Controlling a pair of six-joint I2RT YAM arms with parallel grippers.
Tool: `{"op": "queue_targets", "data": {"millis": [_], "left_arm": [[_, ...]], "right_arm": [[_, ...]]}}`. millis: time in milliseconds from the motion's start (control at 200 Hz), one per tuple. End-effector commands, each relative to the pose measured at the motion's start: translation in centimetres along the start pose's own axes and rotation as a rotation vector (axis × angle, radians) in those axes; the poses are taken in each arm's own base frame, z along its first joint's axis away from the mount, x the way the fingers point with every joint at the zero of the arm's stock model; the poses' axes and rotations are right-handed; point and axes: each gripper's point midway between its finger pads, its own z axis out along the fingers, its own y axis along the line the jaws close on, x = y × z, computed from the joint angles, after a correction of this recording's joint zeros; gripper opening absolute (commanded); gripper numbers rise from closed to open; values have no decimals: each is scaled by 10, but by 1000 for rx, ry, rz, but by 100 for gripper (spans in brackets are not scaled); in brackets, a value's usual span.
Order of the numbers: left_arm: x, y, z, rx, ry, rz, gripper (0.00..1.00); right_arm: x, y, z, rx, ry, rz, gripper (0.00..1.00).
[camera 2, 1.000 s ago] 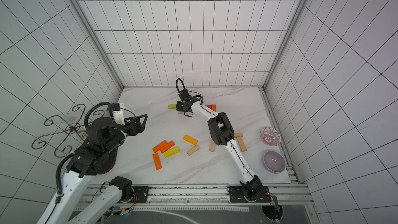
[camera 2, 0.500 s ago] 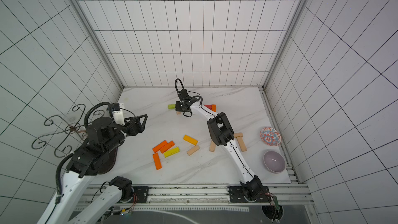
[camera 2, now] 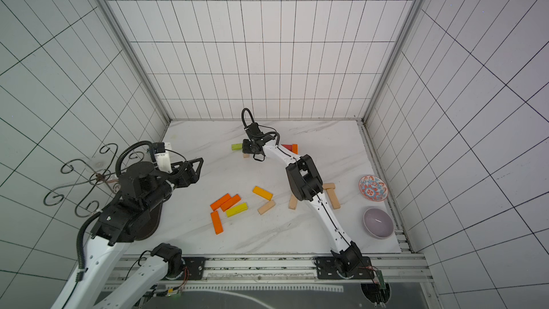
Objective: Assemble a giraffe with building blocks
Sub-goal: Assemble the building block at the center of the board, then pick up the building block from the center of the board.
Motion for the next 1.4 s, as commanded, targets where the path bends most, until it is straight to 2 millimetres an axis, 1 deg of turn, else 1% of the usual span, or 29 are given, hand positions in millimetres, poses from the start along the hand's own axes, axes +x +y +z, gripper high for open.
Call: {"op": "queue_targets", "data": {"millis": [0, 75, 200, 310, 420, 435, 495, 530, 565, 595, 635, 650, 720, 780, 845, 900, 955, 1055, 1144, 1254, 1319, 1344, 1394], "left_arm": [[-4, -4, -2, 17, -13, -9, 89], [-4, -4, -1, 17, -11, -12, 89], [-5, -5, 1, 17, -8, -15, 89], [-5, -4, 2, 10, -1, -17, 89], [-2, -3, 2, 4, 13, -16, 89], [-1, -2, 2, 3, 15, -16, 89], [2, -2, 2, 2, 30, -13, 89], [5, -1, 3, 2, 41, -13, 89], [8, -1, 4, 1, 53, -15, 89], [10, 0, 4, -2, 62, -15, 88], [15, 2, 5, -7, 75, -18, 88], [16, 3, 5, -9, 80, -18, 88], [25, 6, 8, -21, 108, -24, 88], [32, 8, 11, -26, 137, -32, 88], [42, 9, 15, -24, 173, -42, 87], [49, 9, 18, -22, 199, -49, 87], [57, 8, 21, -22, 223, -55, 87], [71, 3, 25, -17, 259, -52, 87], [80, -4, 28, -6, 282, -46, 87], [85, -12, 30, 8, 293, -50, 87], [84, -15, 29, 17, 288, -58, 87], [83, -16, 29, 21, 283, -60, 87], [80, -18, 27, 28, 273, -65, 87]], "right_arm": [[-26, 10, -18, -12, -65, -35, 40], [-33, 14, -26, -19, -81, -65, 44], [-39, 23, -38, -48, -88, -111, 46], [-43, 35, -58, -80, -100, -156, 47], [-46, 44, -90, -99, -136, -208, 48], [-42, 42, -94, -97, -129, -213, 48], [-44, 47, -116, -122, -169, -239, 48], [-37, 45, -125, -119, -169, -256, 48], [-32, 46, -139, -123, -179, -282, 48], [-26, 44, -147, -120, -181, -304, 48], [-22, 46, -164, -124, -201, -335, 48], [-15, 43, -166, -120, -194, -344, 48], [2, 43, -190, -134, -218, -406, 48], [15, 47, -213, -156, -253, -465, 47], [38, 44, -229, -158, -259, -533, 47], [56, 38, -237, -144, -242, -576, 47], [76, 25, -239, -110, -194, -594, 47], [112, 2, -235, -53, -71, -612, 48], [141, -13, -232, -16, 24, -624, 49], [170, -20, -227, -6, 110, -629, 55], [182, -19, -223, -19, 144, -629, 59], [190, -22, -220, -12, 178, -631, 61], [200, -23, -215, -9, 215, -637, 63]]}}
